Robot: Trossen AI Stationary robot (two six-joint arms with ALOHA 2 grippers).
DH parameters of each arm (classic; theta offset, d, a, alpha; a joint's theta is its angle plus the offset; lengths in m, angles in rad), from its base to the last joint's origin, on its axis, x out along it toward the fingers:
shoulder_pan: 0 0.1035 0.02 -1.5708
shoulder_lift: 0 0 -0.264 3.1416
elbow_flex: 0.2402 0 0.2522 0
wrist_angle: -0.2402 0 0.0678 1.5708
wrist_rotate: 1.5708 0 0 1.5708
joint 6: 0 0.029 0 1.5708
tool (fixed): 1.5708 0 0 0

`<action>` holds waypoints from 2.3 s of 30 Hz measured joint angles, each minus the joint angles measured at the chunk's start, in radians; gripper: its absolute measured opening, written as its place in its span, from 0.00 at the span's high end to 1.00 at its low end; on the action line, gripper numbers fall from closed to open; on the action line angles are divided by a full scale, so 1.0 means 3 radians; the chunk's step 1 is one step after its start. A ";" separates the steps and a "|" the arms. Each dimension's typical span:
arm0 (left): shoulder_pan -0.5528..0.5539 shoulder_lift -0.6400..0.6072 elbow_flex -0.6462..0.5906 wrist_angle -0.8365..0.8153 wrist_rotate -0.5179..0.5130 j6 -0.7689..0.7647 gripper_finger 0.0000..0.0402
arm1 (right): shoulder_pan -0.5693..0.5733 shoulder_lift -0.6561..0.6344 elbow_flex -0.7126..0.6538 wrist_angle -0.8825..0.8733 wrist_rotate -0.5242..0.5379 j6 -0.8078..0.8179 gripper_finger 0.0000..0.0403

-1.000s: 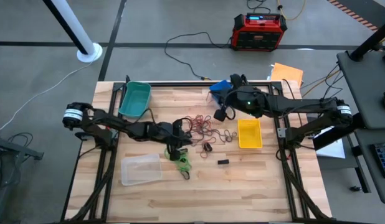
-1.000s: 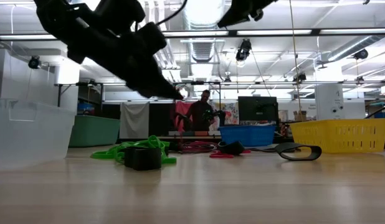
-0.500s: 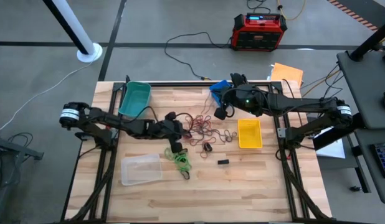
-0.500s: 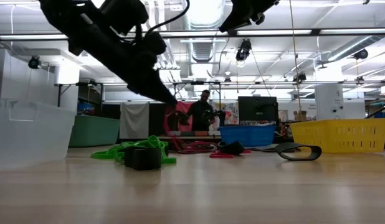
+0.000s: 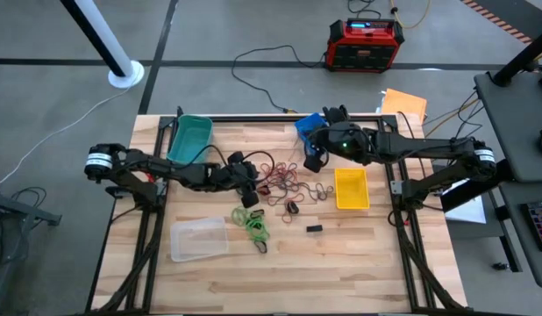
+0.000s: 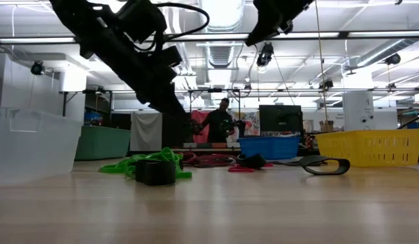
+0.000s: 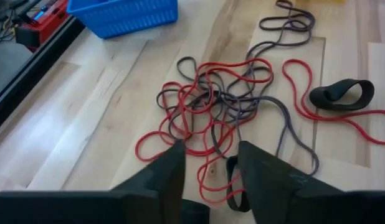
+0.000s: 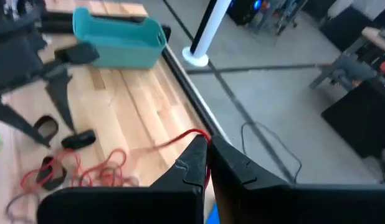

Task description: Sort rubber bands into baskets

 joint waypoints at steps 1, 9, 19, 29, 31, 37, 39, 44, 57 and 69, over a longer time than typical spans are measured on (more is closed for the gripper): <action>0.0000 -0.0006 0.0000 -0.0002 0.0000 0.0001 0.62 | -0.0001 -0.0003 0.0003 -0.0080 -0.0007 0.0038 0.98; -0.0088 -0.0161 -0.0001 -0.0013 0.0001 0.0079 0.52 | 0.0008 -0.0067 0.0417 -0.1596 -0.0664 0.0792 0.98; -0.0174 -0.0686 -0.0001 0.0098 0.0002 0.0427 0.52 | 0.0036 -0.0074 0.0680 -0.3354 -0.0781 0.2020 0.98; -0.0186 -0.1061 -0.0054 0.0098 0.0000 0.0437 0.52 | 0.0037 -0.0066 -0.0021 -0.3463 -0.0785 0.2458 0.98; -0.0186 -0.1083 -0.0075 0.0098 0.0000 0.0424 0.52 | 0.0037 -0.0066 -0.0140 -0.3452 -0.0785 0.2534 0.98; -0.0186 -0.1070 -0.0120 0.0097 -0.0001 0.0404 0.52 | 0.0036 -0.0066 -0.0407 -0.3375 -0.0789 0.2703 0.94; -0.0186 -0.1046 -0.0121 0.0102 -0.0001 0.0397 0.52 | 0.0036 -0.0066 -0.0457 -0.3367 -0.0791 0.2726 0.90; -0.0186 -0.0990 -0.0126 0.0109 -0.0003 0.0390 0.52 | 0.0036 -0.0066 -0.0488 -0.3309 -0.0792 0.2727 0.80; -0.0186 -0.0996 -0.0134 -0.0305 -0.0008 0.0233 0.52 | 0.0036 -0.0066 -0.0319 -0.2288 -0.0812 0.2154 0.66; -0.0188 -0.1069 -0.0134 -0.1128 0.0001 -0.0184 0.52 | 0.0049 0.0272 -0.0344 -0.0419 -0.1255 0.0807 0.66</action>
